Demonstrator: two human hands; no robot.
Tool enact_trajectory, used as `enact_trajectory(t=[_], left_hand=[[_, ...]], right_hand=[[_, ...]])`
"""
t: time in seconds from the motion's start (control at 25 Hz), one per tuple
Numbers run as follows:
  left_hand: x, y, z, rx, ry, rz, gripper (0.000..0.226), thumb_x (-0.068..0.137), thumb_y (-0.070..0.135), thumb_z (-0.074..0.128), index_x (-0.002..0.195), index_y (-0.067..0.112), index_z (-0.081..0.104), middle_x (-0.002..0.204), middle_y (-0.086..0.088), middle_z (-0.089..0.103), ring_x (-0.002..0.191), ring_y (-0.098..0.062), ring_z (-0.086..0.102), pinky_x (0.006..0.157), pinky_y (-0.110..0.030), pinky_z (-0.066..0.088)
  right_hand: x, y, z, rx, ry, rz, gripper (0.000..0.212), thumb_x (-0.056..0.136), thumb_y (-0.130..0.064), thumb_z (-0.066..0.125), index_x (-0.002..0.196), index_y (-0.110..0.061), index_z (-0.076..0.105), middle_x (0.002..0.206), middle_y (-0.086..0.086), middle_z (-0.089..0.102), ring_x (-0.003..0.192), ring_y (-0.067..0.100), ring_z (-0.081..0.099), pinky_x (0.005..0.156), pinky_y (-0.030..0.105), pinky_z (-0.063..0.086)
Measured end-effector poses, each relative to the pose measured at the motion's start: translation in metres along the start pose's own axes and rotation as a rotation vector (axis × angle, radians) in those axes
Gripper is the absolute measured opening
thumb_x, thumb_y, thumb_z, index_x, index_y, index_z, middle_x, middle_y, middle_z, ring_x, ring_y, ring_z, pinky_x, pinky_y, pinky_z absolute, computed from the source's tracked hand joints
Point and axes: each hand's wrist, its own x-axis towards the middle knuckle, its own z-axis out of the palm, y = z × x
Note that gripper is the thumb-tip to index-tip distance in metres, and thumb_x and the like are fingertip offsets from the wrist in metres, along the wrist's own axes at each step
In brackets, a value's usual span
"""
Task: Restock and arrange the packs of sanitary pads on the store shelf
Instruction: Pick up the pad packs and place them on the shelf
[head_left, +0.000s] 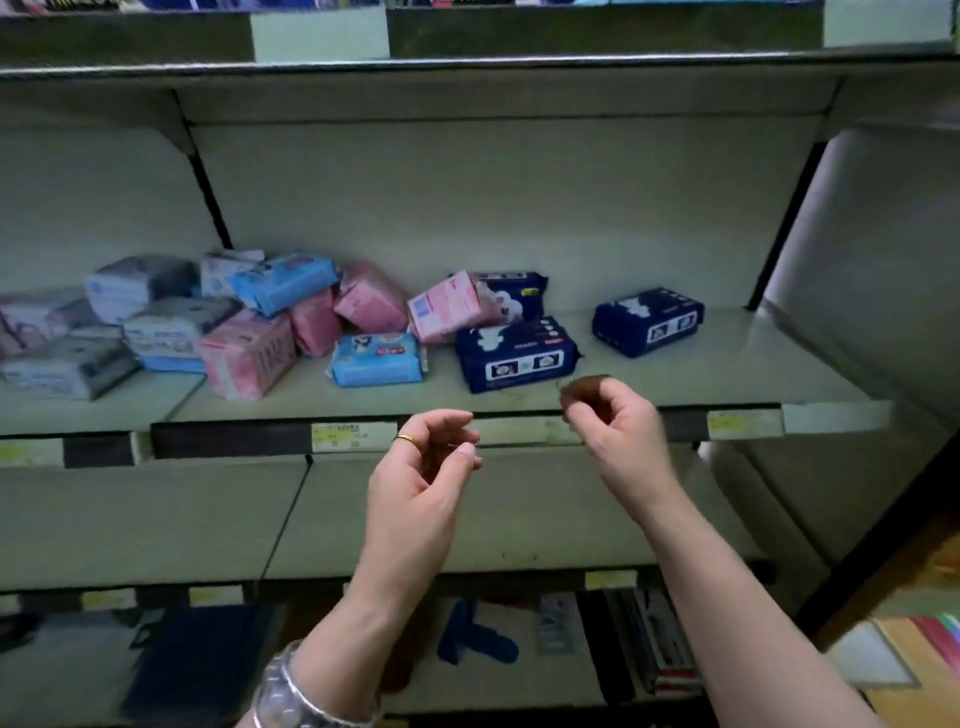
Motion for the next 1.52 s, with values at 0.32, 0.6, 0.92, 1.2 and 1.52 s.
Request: enact_trajectory(t=[0.32,0.6,0.92,1.2,1.52], left_hand=[[0.040,-0.026,0.028,0.191,0.078,-0.058,0.022,0.080,0.015,0.059,0.090,0.033,0.065,0.079,0.003,0.068,0.073,-0.031,0.060,0.077,-0.042,0.050],[0.097,-0.043,0.022,0.187,0.023,-0.162,0.024,0.085,0.002,0.060,0.087,0.025,0.062,0.081,-0.004,0.066,0.080,-0.019,0.062,0.064,-0.008,0.044],[0.155,-0.064,0.007,0.110,-0.073,-0.183,0.027,0.084,-0.002,0.058,0.087,0.025,0.061,0.092,0.007,0.064,0.090,-0.020,0.063,0.081,-0.029,0.049],[0.171,-0.067,0.011,0.140,-0.152,-0.167,0.032,0.084,0.003,0.063,0.102,0.028,0.053,0.102,0.010,0.057,0.072,0.001,0.054,0.062,0.000,0.041],[0.132,-0.036,0.029,-0.159,-0.179,-0.114,0.040,0.079,0.032,0.060,0.116,0.035,0.048,0.104,0.012,0.066,0.088,0.004,0.064,0.069,-0.011,0.051]], right_hand=[[0.128,0.061,-0.008,-0.284,-0.236,0.159,0.074,0.084,-0.026,0.068,0.143,-0.010,0.027,0.145,0.014,0.030,0.128,0.025,0.037,0.101,0.031,0.034],[0.191,0.080,0.025,-1.084,-0.588,-0.252,0.093,0.076,-0.033,0.071,0.149,-0.024,0.013,0.156,0.006,0.010,0.142,0.029,0.009,0.115,0.046,0.009],[0.206,0.088,0.034,-1.111,-0.573,-0.284,0.094,0.075,-0.029,0.072,0.149,-0.024,0.015,0.145,0.004,0.033,0.115,0.027,0.045,0.088,0.035,0.046],[0.187,0.036,-0.021,-0.464,-0.691,0.106,0.030,0.069,-0.019,0.076,0.096,-0.014,0.063,0.089,0.004,0.069,0.081,0.022,0.066,0.069,0.031,0.054],[0.142,-0.009,-0.050,0.028,-0.552,0.227,0.034,0.072,-0.032,0.070,0.096,-0.010,0.065,0.086,0.013,0.071,0.081,0.027,0.067,0.076,0.036,0.052]])
